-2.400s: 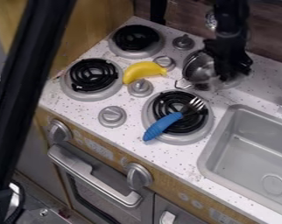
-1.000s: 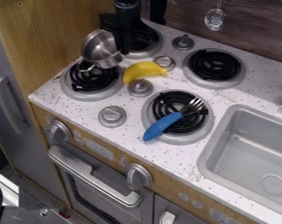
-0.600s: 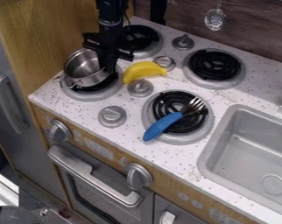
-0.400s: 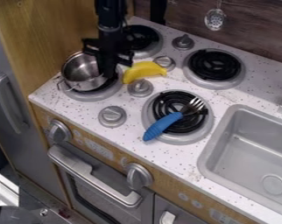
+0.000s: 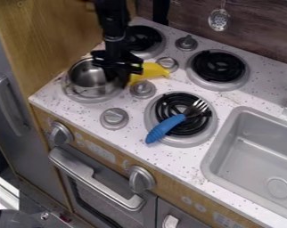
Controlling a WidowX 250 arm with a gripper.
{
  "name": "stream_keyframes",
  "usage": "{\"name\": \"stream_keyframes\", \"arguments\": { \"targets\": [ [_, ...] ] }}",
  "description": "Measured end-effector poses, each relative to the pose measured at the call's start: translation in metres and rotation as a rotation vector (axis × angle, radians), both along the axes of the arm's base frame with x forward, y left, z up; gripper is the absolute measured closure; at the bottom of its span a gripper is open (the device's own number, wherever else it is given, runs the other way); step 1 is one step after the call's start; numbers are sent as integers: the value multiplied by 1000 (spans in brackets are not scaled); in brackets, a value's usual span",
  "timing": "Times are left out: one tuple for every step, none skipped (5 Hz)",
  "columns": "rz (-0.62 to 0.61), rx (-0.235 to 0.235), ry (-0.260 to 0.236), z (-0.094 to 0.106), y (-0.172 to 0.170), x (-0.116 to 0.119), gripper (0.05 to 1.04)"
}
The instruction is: Move the silver pot on the left lower burner
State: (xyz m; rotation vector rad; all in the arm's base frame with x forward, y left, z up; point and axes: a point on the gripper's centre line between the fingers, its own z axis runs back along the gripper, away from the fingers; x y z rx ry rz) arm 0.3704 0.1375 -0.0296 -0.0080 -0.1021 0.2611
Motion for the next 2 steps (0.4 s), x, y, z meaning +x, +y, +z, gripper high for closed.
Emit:
{"name": "stream_keyframes", "arguments": {
  "targets": [
    [-7,45,-22,36,-3,4,281],
    [-89,42,-23,51,-22,2,91]
  ]
}}
